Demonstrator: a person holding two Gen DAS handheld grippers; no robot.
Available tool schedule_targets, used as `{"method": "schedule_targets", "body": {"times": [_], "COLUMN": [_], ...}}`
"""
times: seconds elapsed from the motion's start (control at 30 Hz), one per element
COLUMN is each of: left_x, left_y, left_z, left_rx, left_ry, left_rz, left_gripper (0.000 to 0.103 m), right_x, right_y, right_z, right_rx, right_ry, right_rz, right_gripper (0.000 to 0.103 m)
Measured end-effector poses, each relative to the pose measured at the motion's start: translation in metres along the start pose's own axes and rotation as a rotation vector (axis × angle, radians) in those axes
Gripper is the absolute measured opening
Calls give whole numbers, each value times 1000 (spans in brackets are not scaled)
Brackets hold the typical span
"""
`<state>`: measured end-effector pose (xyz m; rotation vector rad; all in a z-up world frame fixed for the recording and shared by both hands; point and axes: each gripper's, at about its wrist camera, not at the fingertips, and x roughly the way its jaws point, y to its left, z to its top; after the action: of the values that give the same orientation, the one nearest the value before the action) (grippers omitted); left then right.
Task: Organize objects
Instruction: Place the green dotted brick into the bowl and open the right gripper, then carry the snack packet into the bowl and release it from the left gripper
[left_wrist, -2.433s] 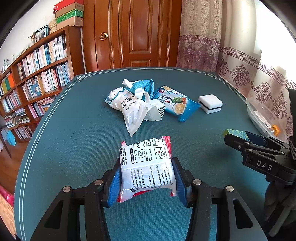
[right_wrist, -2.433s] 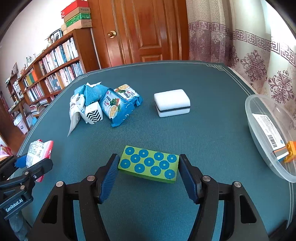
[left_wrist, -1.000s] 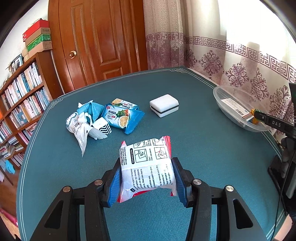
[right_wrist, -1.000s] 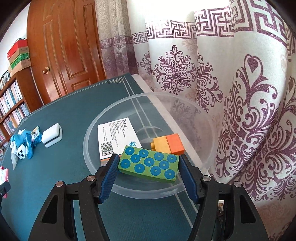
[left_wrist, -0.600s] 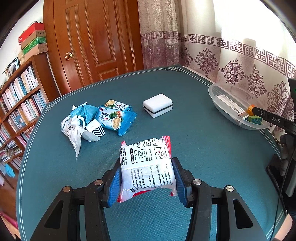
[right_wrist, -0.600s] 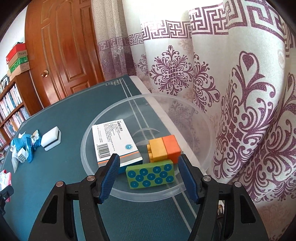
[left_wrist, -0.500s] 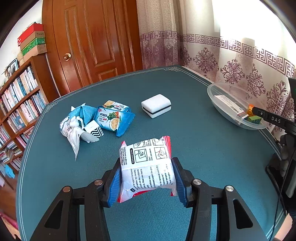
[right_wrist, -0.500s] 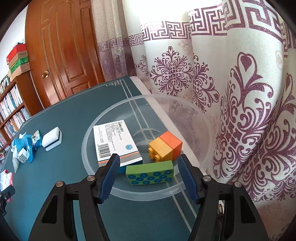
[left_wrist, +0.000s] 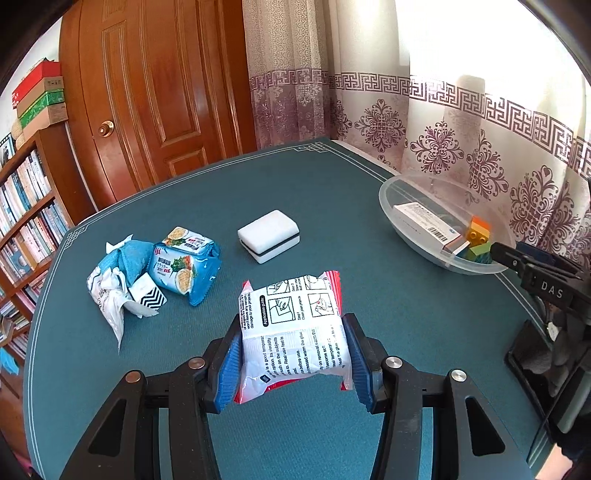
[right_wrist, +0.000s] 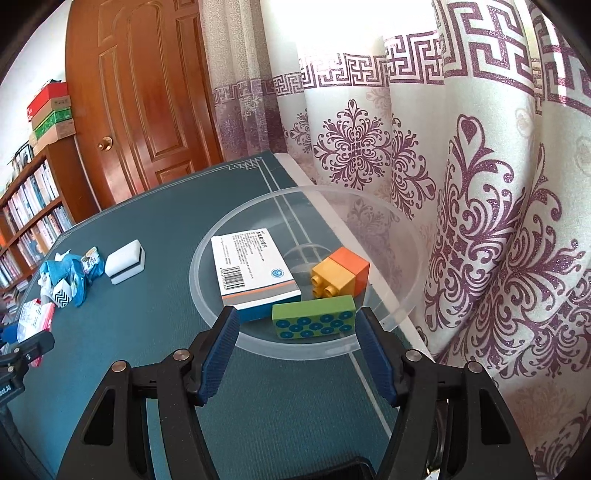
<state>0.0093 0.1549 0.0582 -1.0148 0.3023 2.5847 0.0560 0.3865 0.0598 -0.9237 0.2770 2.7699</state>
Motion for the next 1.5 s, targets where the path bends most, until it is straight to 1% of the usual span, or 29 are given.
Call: {"method": "schedule_targets", "body": {"times": [0.33, 0.63, 0.77, 0.93, 1.2, 1.23, 1.27, 1.33, 1.5], "left_x": [16, 34, 46, 61, 79, 81, 82, 84, 86], "left_y": [-32, -69, -85, -105, -128, -130, -130, -129, -112], "left_z": [43, 73, 85, 94, 107, 109, 111, 114, 112], "left_rx": [18, 59, 66, 91, 106, 102, 96, 84, 41], "left_ry": [-10, -12, 2, 14, 10, 5, -1, -14, -7], "left_rz": [-113, -199, -240, -260, -282, -288, -292, -287, -265], "left_gripper": [54, 54, 54, 54, 54, 57, 65, 74, 75], "right_x": [-8, -4, -4, -4, -1, -1, -1, -1, -1], "right_y": [3, -5, -10, -15, -16, -16, -16, -15, -14], "right_z": [-11, -17, -16, -16, -18, -19, -19, -19, -20], "right_rx": [-23, 2, 19, 36, 41, 41, 41, 40, 40], "right_ry": [12, 28, 28, 27, 35, 35, 36, 36, 37], "right_rz": [30, 50, 53, 61, 72, 73, 73, 74, 75], "right_gripper": [67, 67, 67, 67, 67, 67, 67, 67, 67]}}
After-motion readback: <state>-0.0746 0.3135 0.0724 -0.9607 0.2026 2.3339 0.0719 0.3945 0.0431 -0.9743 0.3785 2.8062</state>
